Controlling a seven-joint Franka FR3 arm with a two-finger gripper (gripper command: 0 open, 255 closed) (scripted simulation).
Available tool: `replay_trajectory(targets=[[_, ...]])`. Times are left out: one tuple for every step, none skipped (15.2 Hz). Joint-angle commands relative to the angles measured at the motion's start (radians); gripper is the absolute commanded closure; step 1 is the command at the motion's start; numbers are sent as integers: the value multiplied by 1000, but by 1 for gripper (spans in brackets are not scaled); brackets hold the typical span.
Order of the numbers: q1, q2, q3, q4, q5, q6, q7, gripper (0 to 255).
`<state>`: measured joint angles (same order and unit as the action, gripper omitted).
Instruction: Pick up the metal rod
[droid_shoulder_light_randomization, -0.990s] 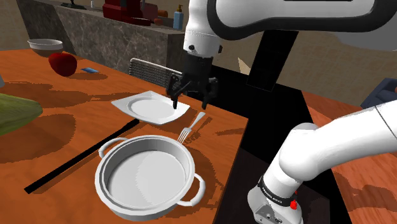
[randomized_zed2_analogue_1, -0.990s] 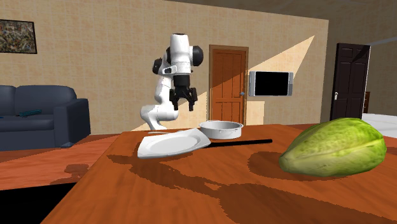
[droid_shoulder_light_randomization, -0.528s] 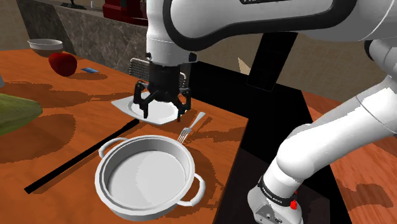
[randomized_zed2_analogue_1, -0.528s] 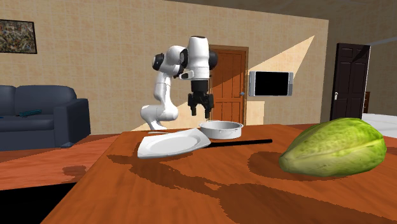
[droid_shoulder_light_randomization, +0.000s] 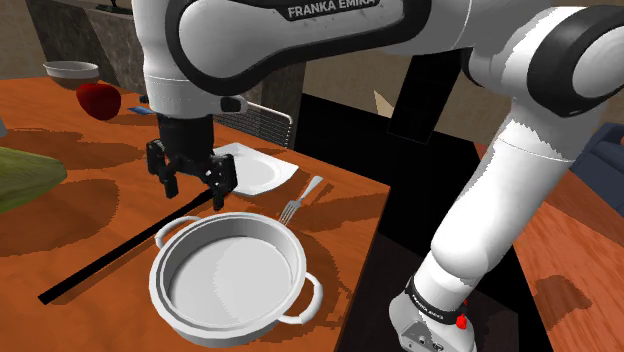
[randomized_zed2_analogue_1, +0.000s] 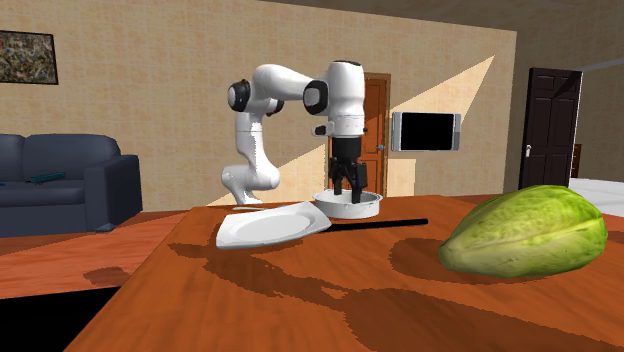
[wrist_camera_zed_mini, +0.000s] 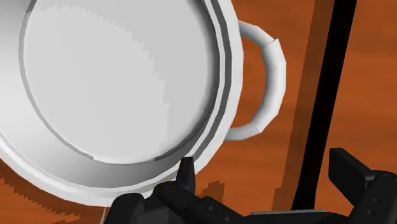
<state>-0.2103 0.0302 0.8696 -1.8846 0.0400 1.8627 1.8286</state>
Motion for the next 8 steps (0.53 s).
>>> replay_trajectory(targets=[[30, 134, 15, 98, -102, -16, 155, 0], [59, 196, 7, 146, -146, -26, 220, 0], [93, 254, -8, 196, -184, -38, 278, 0], [119, 292, -21, 233, -208, -48, 316, 0], [122, 293, -27, 222, -208, -35, 315, 0], [123, 296, -29, 211, -210, -22, 316, 0], [123, 299, -31, 201, -213, -10, 317, 0], [123, 302, -32, 191, -216, 2, 319, 0]])
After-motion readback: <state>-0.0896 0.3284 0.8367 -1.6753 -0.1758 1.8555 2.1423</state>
